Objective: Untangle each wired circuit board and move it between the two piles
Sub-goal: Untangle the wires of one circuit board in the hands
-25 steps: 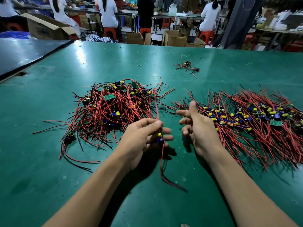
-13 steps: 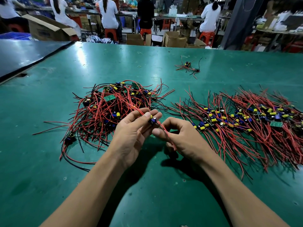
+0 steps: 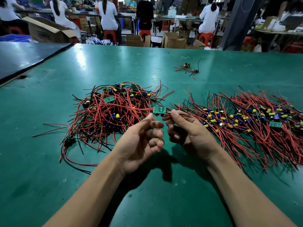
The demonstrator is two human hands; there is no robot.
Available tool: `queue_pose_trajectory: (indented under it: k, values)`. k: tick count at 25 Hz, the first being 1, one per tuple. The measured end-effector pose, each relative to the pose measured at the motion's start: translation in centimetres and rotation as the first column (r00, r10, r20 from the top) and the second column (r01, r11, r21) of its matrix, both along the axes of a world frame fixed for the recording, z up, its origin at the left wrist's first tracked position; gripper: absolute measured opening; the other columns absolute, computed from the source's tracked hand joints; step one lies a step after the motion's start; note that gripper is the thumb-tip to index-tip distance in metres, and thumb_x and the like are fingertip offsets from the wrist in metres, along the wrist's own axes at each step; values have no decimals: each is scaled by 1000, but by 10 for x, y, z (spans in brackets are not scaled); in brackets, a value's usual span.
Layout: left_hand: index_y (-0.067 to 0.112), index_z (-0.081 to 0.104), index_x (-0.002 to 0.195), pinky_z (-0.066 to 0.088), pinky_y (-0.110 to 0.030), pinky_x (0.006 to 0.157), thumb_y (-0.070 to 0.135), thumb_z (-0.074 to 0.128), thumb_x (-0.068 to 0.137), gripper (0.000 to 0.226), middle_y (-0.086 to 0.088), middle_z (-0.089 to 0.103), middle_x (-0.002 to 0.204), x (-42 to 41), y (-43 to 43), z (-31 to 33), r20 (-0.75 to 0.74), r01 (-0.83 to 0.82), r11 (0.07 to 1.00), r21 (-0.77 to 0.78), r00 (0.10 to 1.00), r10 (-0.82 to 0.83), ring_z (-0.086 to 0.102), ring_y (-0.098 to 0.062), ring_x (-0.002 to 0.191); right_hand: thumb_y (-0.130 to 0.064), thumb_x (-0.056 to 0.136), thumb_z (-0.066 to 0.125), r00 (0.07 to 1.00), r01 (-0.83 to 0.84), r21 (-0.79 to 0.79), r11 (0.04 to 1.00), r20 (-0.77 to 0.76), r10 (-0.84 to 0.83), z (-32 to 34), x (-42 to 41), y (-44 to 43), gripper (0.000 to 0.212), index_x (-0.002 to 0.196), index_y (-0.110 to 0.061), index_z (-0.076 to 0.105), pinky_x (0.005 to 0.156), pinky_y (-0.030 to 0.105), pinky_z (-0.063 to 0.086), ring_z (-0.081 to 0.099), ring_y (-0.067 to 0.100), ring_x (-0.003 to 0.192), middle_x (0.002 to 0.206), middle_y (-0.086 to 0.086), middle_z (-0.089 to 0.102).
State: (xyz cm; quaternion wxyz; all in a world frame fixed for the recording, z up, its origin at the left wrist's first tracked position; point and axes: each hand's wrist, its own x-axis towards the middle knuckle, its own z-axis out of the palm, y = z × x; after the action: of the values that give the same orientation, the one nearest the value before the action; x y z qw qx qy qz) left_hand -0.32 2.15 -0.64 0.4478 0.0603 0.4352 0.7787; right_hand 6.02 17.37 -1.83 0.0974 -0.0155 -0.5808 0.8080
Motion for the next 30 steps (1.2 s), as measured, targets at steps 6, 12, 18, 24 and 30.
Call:
queue_pose_trajectory:
  k: [6,12,18,24,30]
  values:
    - [10,68,83,46,-20,36,42,58,76,34,-8,71,64,0,-3,-1,103,97,993,69,989,-104,62,-14,41,-48,67,87,998,-24,72,997,62,19,-1,4,0,31,81,-23,78,59,25,32,46,11,67,80,10,52]
    - [16,79,92,51,-21,44,30,69,73,25,-3,76,87,1,-6,-1,-33,129,990,60,991,-128,67,-10,53,-34,83,70,998,0,19,1000,67,-1,-2,1,-1,20,88,-16,78,51,18,33,44,6,54,68,-3,60]
    - [12,53,99,55,-29,60,20,73,73,33,-16,74,95,10,4,-11,-284,17,997,-81,958,-39,74,-26,75,-38,77,82,987,-21,26,999,159,17,-4,2,1,30,93,-13,77,64,36,60,69,23,76,90,13,73]
    - [5,63,110,56,-28,57,17,69,81,32,-17,74,98,13,5,-12,-268,95,993,-70,957,-110,73,-27,77,-29,72,83,975,134,111,985,164,-151,-7,2,5,25,94,-19,78,53,24,53,61,15,63,79,5,68]
    - [5,65,90,58,-27,59,13,65,89,8,-17,73,88,13,9,-18,-355,21,989,-146,932,-72,71,-23,73,-27,73,84,977,7,49,999,214,-17,-11,2,8,14,83,-21,77,53,20,51,62,10,60,74,1,68]
